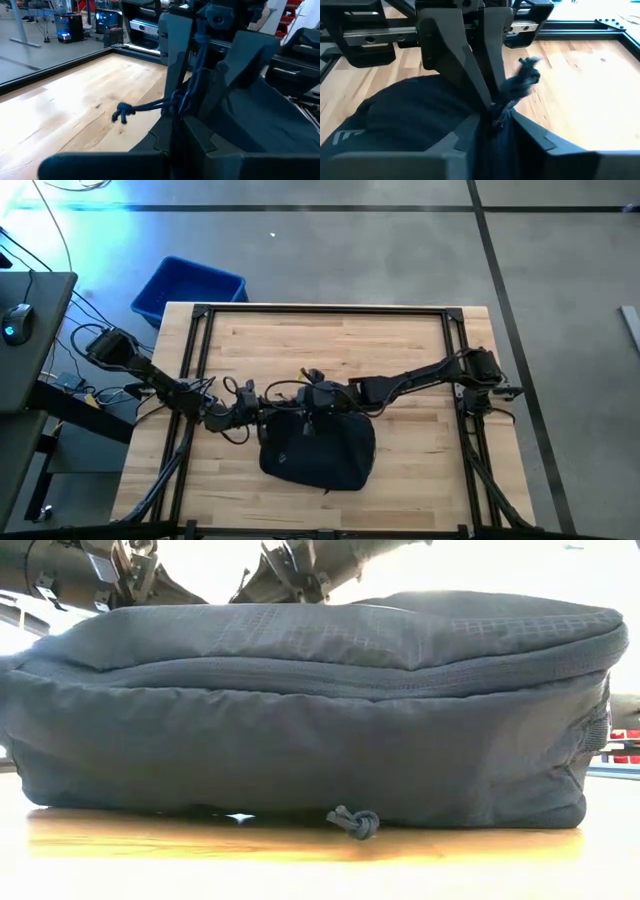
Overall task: Unpack backpack
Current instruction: Open the black backpack on the table
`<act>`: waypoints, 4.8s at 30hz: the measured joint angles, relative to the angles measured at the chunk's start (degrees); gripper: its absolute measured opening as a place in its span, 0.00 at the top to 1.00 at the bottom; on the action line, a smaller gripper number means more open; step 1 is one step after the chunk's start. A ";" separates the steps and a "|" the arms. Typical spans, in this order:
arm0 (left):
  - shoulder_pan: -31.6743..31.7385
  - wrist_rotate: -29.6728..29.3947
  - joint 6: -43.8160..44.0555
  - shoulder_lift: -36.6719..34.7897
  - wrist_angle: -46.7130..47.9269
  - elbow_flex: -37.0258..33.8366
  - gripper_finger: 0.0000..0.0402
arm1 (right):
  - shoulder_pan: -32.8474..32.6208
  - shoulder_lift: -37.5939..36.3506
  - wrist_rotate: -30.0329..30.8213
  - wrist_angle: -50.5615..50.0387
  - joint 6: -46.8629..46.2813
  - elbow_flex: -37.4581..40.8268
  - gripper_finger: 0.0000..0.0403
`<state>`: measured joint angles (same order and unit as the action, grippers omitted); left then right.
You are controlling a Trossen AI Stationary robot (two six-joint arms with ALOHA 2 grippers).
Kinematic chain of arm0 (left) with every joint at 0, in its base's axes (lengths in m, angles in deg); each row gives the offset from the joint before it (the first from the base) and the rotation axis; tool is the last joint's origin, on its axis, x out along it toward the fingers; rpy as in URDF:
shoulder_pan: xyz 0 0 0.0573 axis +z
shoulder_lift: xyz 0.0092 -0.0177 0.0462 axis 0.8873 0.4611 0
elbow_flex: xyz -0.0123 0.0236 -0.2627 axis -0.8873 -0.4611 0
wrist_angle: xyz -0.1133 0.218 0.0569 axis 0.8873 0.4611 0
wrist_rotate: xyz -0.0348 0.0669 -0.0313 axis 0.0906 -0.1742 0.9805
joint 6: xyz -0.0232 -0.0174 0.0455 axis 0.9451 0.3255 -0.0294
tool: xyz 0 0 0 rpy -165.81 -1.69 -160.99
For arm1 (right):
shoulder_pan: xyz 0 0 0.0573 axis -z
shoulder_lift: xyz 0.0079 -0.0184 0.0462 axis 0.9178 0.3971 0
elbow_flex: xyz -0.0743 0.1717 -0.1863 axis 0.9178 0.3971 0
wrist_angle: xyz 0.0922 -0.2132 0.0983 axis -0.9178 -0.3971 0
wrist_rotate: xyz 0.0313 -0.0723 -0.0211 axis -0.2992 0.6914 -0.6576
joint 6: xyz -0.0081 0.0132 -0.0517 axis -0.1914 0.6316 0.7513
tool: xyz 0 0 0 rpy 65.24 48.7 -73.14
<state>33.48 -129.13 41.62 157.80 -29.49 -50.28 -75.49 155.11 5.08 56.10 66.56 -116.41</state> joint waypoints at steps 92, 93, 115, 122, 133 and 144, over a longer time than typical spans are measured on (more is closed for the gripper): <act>-2.24 -3.36 -1.37 0.02 4.87 0.73 1.00 | -11.04 -2.18 20.60 -18.63 5.65 -4.04 1.00; -2.23 -3.37 -1.36 0.02 4.89 0.73 1.00 | -11.04 -1.69 17.59 -16.40 7.15 -4.04 1.00; -2.10 -2.07 -1.38 0.02 5.02 0.71 1.00 | -9.73 5.91 20.70 -3.81 21.62 -3.91 0.59; -2.10 -2.02 -1.31 0.02 5.22 0.71 1.00 | -10.93 8.38 32.06 -0.41 21.26 -3.96 0.79; -2.10 -1.88 -0.78 0.02 5.10 0.71 1.00 | -12.66 8.04 41.65 -0.34 16.03 -3.96 0.99; -2.23 0.87 -0.31 0.02 5.16 0.71 1.00 | -13.22 1.22 46.51 -15.36 -3.16 -3.96 1.00</act>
<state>31.25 -128.26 41.31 157.82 -24.34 -49.56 -88.70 156.33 51.59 40.74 63.40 -120.37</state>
